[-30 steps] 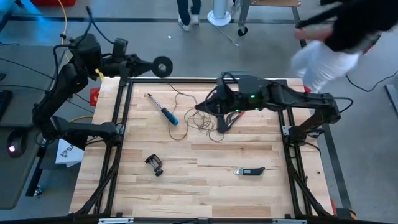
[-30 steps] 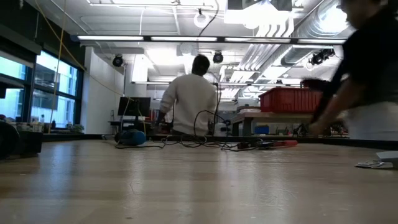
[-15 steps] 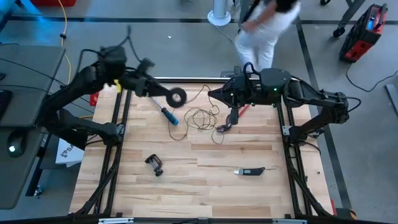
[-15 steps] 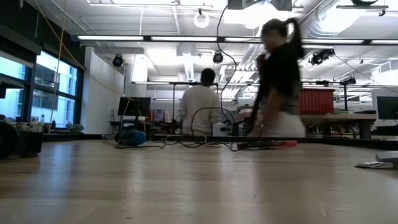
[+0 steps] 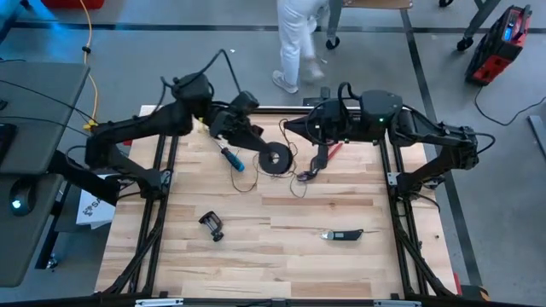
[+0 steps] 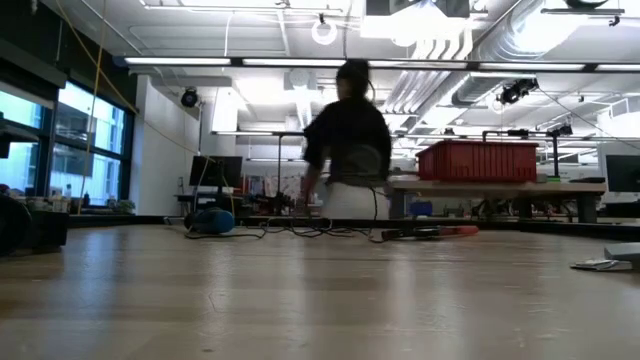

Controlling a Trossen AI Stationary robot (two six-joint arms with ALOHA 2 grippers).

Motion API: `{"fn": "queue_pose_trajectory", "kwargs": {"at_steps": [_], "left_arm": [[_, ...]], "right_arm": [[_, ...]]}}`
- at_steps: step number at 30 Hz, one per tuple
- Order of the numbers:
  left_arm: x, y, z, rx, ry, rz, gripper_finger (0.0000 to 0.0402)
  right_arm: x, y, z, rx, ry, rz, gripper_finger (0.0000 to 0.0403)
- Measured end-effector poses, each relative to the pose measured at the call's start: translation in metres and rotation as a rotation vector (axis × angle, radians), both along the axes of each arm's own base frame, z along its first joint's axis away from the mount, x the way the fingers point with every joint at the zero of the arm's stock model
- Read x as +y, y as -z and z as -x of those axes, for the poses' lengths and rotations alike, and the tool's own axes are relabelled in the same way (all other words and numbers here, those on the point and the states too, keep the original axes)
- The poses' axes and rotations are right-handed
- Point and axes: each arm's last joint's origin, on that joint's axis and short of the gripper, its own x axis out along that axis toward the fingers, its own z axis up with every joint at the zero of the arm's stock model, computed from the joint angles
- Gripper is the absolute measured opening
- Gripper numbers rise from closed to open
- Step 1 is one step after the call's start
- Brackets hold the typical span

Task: Coil cords
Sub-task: Coil the black wire onto the black spool

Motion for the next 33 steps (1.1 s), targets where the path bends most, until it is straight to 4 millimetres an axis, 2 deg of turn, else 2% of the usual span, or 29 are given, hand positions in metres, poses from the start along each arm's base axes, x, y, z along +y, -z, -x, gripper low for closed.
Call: {"fn": "queue_pose_trajectory", "kwargs": {"at_steps": [4,7,12,20,26,33], "left_arm": [[0.002,0.005,-0.013,-0.022,0.026,0.010,0.0000],[0.003,0.001,-0.017,-0.105,0.047,0.027,0.0000],[0.004,-0.009,-0.017,-0.228,0.067,0.062,0.0000],[0.014,-0.016,-0.011,-0.335,-0.049,0.012,0.0000],[0.023,-0.019,-0.005,-0.365,-0.086,-0.028,0.0000],[0.046,-0.043,0.036,-0.485,-0.218,-0.140,0.0000]], "right_arm": [[0.001,-0.001,-0.002,-0.023,-0.019,-0.012,0.0000],[0.001,0.005,-0.011,-0.003,-0.018,-0.027,0.0000],[0.003,0.014,-0.031,-0.013,-0.061,-0.048,0.0000],[0.006,0.029,-0.066,-0.079,-0.160,-0.136,0.0000],[0.006,0.028,-0.063,-0.069,-0.148,-0.143,0.0000],[0.006,0.015,-0.042,-0.068,-0.148,-0.134,0.0000]]}}
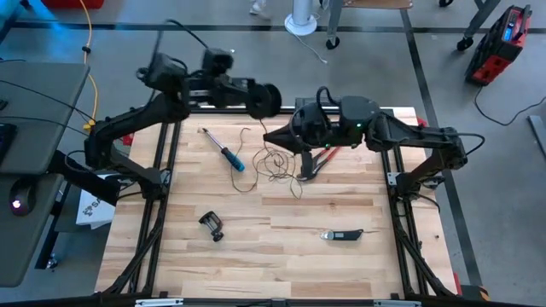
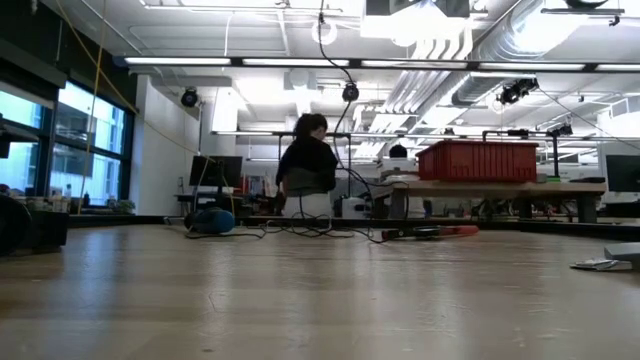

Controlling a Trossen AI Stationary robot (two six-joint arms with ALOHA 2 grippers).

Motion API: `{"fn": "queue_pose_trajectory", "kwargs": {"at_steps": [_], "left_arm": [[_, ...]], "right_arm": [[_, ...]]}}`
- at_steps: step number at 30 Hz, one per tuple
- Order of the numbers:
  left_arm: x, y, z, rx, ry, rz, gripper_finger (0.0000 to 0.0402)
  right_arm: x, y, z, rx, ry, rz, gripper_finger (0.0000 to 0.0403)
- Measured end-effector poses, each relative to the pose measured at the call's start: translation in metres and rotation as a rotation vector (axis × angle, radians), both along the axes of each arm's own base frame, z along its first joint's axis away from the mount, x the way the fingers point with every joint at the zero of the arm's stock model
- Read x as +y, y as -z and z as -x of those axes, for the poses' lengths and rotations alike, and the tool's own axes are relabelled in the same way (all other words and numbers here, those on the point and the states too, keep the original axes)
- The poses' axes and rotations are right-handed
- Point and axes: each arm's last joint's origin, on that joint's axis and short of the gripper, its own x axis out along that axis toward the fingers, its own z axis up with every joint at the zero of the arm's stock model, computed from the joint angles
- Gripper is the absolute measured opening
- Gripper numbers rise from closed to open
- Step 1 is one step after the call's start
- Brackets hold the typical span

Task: Coil cords
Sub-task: Coil the black wire onto the black spool

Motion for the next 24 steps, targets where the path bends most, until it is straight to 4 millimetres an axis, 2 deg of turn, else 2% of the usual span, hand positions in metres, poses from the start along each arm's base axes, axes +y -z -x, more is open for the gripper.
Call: {"fn": "queue_pose_trajectory", "kwargs": {"at_steps": [5,14,19,24], "left_arm": [[0.014,-0.006,0.018,-0.038,-0.147,-0.072,0.0000],[0.031,-0.002,0.041,0.060,-0.404,-0.210,0.0000],[0.033,0.000,0.058,0.120,-0.488,-0.308,0.0000],[0.025,-0.001,0.075,0.153,-0.520,-0.381,0.0000]], "right_arm": [[0.000,-0.003,0.001,-0.025,0.000,-0.001,0.0000],[0.000,-0.002,0.006,0.015,-0.013,-0.008,0.0001],[0.000,0.000,0.007,0.049,-0.018,-0.008,0.0001],[0.000,0.006,0.008,0.111,-0.007,-0.006,0.0002]]}}
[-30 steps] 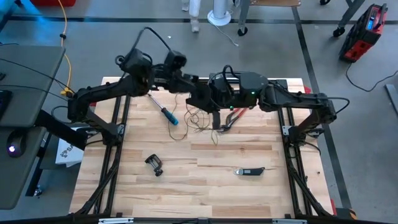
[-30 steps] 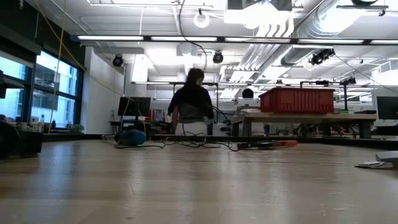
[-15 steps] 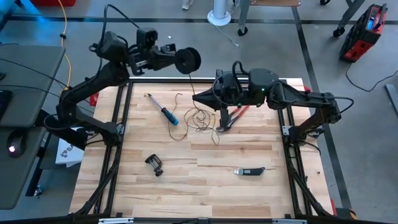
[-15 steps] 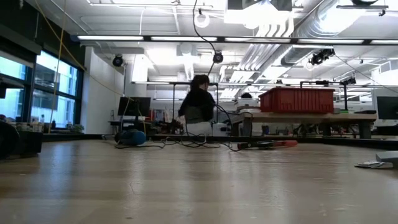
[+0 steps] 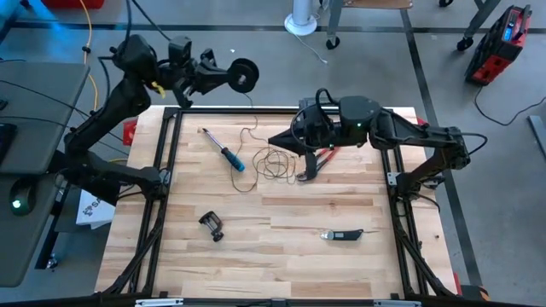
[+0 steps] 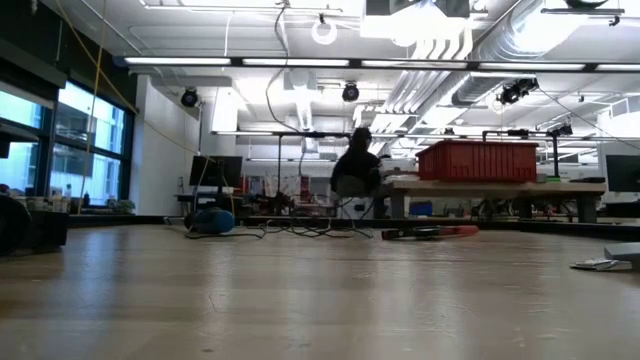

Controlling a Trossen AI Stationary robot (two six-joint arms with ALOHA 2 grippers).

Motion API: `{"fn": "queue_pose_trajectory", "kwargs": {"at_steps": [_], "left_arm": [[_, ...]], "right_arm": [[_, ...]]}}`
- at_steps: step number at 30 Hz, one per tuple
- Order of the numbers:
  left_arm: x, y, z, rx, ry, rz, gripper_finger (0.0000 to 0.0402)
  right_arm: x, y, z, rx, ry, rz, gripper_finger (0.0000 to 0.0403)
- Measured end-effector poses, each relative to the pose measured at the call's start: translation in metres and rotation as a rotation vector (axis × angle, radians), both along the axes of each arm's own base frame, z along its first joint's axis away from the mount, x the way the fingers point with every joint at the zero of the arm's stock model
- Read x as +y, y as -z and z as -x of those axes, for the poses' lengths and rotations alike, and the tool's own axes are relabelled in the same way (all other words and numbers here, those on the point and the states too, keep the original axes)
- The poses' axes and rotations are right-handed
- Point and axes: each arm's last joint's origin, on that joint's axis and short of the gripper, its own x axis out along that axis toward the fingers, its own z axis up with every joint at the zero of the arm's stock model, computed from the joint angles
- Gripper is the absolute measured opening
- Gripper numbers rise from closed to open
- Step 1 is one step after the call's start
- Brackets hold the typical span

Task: Coil cords
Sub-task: Coil the black wire onto the black spool

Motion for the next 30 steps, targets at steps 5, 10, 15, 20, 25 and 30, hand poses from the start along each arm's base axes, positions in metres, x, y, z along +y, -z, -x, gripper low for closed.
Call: {"fn": "queue_pose_trajectory", "kwargs": {"at_steps": [5,10,15,20,25,30], "left_arm": [[-0.014,-0.007,0.019,-0.015,-0.017,-0.060,0.0000],[-0.033,-0.011,0.033,-0.019,-0.106,-0.137,0.0000],[-0.046,-0.010,0.035,-0.003,-0.154,-0.164,0.0000],[-0.055,-0.009,0.030,0.001,-0.193,-0.200,0.0000],[-0.059,-0.008,0.027,0.003,-0.192,-0.209,0.0000],[-0.062,-0.009,0.027,-0.003,-0.206,-0.230,0.0000]], "right_arm": [[-0.001,0.009,0.000,0.088,0.040,0.084,0.0049],[0.005,0.024,-0.012,0.160,0.198,0.203,0.0135],[-0.005,0.049,-0.038,0.231,0.387,0.173,0.0197],[-0.022,0.072,-0.071,0.197,0.348,0.059,0.0204],[-0.031,0.086,-0.093,0.138,0.324,0.036,0.0196],[-0.040,0.089,-0.094,0.145,0.395,0.063,0.0192]]}}
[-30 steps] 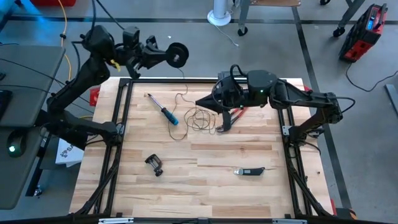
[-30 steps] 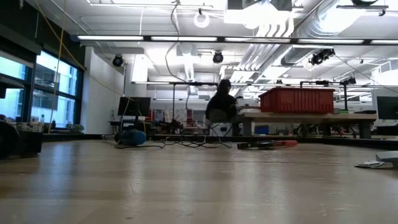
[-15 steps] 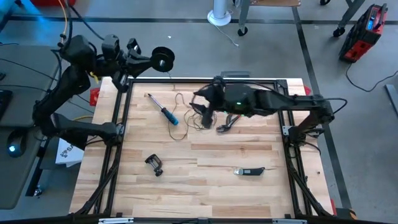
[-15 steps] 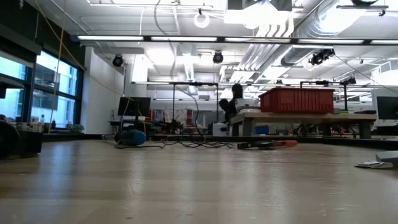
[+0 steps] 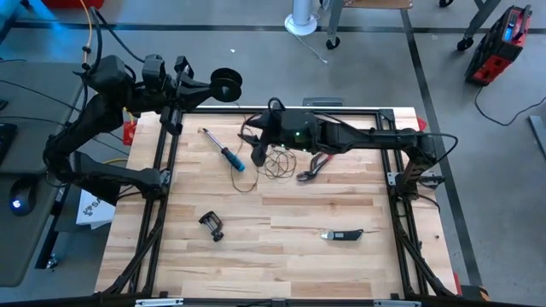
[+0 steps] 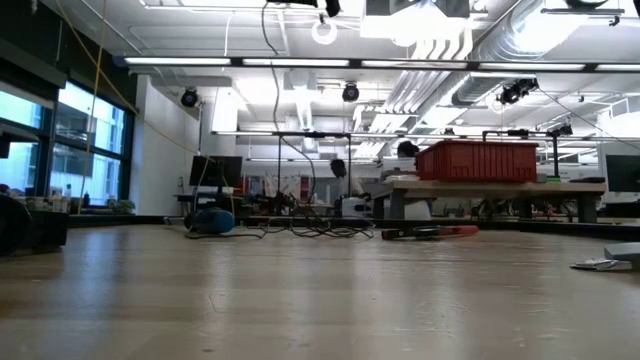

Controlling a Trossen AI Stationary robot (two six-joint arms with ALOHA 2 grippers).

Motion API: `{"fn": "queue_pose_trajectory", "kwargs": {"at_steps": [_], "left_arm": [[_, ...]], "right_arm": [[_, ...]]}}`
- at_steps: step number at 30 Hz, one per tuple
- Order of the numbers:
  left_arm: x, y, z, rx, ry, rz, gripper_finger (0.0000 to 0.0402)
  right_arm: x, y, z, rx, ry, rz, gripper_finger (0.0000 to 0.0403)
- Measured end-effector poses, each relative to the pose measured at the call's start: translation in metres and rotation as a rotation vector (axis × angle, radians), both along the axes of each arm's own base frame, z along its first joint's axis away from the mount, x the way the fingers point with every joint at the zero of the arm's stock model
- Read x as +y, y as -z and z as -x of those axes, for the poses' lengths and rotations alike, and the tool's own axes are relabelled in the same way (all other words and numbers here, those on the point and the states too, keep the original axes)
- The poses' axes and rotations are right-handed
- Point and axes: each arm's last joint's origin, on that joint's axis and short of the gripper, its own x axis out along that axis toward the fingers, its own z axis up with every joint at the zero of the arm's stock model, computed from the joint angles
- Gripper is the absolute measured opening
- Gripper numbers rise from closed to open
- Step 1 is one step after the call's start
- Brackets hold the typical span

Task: Coil cords
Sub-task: Coil the black wire onto the black spool

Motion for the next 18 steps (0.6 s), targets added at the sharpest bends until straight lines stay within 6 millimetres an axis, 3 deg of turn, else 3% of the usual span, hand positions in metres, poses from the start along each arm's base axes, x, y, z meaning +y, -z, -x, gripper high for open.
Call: {"fn": "queue_pose_trajectory", "kwargs": {"at_steps": [11,18], "left_arm": [[0.000,0.000,0.000,0.002,-0.027,-0.035,0.0000],[0.001,0.000,0.000,0.002,-0.054,-0.048,0.0000]], "right_arm": [[0.011,-0.005,0.000,-0.045,-0.055,-0.010,0.0193],[0.012,-0.009,0.001,-0.070,0.087,0.043,0.0193]]}}
